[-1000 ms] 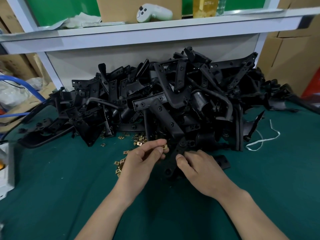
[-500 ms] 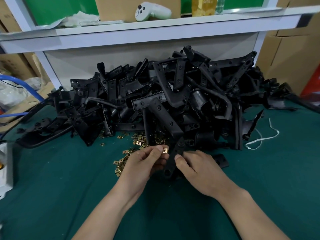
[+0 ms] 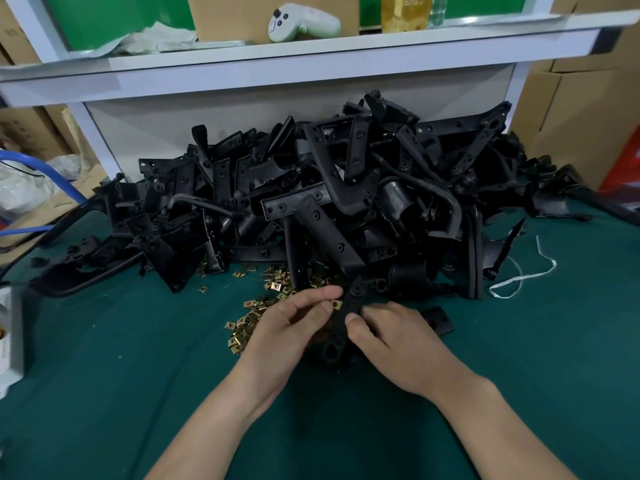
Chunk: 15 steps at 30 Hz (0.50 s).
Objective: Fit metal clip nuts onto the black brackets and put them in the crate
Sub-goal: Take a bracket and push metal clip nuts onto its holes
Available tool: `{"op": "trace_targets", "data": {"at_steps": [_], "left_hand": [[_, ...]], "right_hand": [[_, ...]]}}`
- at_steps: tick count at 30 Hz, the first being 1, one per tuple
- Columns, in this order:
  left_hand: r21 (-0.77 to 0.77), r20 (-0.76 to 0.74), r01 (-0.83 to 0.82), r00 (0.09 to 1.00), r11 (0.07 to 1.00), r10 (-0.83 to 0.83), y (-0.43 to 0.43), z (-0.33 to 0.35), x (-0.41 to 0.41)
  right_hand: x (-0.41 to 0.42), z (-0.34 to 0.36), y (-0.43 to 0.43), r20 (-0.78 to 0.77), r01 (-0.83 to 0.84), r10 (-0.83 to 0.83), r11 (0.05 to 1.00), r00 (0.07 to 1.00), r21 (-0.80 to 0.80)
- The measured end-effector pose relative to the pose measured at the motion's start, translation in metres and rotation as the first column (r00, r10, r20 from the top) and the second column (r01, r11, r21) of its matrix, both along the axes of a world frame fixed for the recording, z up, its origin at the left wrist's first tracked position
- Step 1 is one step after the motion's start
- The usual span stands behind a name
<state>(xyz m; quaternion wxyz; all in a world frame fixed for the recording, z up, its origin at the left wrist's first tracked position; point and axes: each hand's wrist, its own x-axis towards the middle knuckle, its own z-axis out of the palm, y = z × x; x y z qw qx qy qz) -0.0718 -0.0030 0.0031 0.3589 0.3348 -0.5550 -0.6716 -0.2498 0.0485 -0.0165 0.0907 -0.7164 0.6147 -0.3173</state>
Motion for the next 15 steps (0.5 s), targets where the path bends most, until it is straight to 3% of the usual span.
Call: {"op": "trace_targets", "data": {"at_steps": [15], "left_hand": [[0.101, -0.107, -0.053, 0.992, 0.993, 0.064, 0.0024, 0.0015, -0.0066]], "right_hand": [[0.0019, 0.0013, -0.0006, -0.042, -0.015, 0.015, 1.0, 0.999, 0.01]]}}
